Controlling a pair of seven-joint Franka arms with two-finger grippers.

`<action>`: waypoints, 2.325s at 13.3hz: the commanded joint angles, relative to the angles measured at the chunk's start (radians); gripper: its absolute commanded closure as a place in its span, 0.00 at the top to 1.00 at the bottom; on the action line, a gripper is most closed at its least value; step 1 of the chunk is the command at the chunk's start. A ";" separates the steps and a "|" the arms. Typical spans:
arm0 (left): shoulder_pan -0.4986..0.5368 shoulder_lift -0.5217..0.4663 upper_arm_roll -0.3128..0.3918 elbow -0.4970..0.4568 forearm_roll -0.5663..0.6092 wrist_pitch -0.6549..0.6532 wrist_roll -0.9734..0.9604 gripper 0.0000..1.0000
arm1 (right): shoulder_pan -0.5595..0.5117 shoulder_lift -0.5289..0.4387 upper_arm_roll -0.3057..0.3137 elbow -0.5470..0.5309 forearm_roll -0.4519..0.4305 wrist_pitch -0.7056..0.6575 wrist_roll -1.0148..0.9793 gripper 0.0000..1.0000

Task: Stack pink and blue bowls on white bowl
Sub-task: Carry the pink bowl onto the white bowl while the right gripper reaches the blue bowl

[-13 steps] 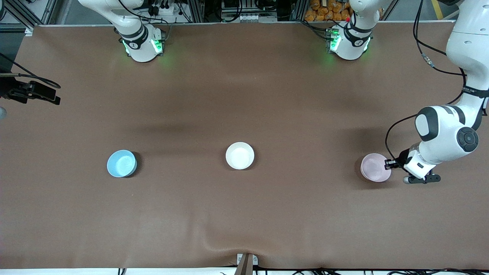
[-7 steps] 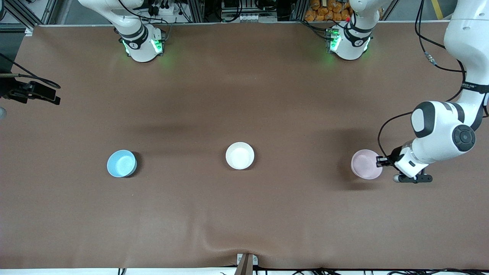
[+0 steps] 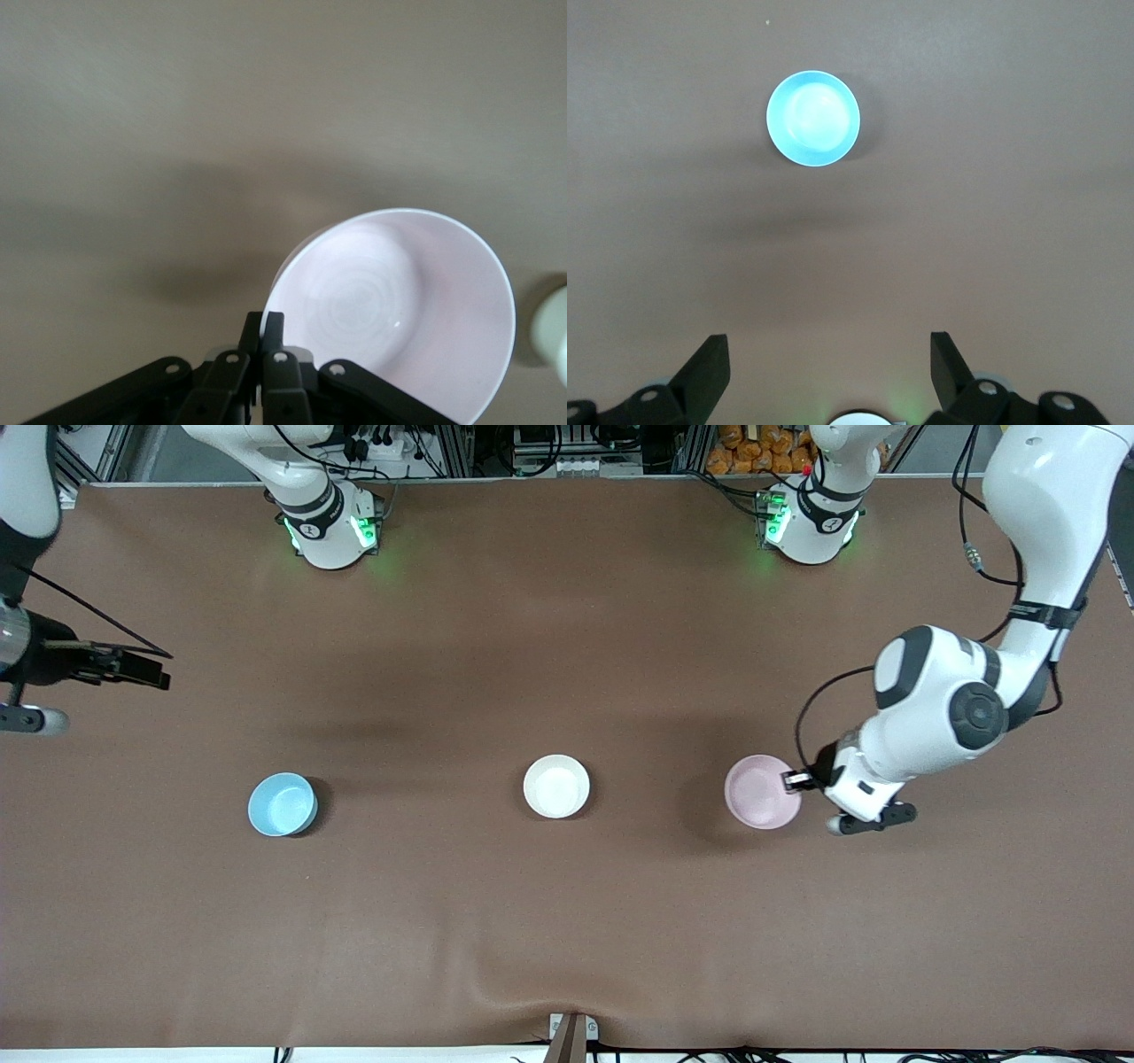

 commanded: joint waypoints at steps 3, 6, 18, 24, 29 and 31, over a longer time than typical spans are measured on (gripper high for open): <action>-0.189 0.058 -0.002 0.117 0.003 -0.016 -0.331 0.00 | 0.004 0.010 0.010 -0.271 0.005 0.330 0.013 1.00; -0.334 0.121 0.022 0.195 0.014 -0.011 -0.487 0.00 | 0.004 0.091 0.011 -0.265 0.012 0.416 0.005 1.00; -0.815 0.250 0.367 0.284 0.014 0.257 -0.572 0.00 | 0.010 0.397 0.011 -0.196 0.009 0.693 -0.002 1.00; -0.855 0.268 0.410 0.278 0.019 0.290 -0.571 0.00 | -0.003 0.441 0.011 -0.182 0.005 0.738 -0.076 0.69; -0.853 0.270 0.427 0.275 0.019 0.290 -0.561 0.00 | -0.013 0.469 0.011 -0.183 0.006 0.785 -0.091 0.60; -0.856 0.280 0.432 0.280 0.017 0.290 -0.560 0.00 | -0.015 0.477 0.011 -0.186 0.006 0.793 -0.093 0.57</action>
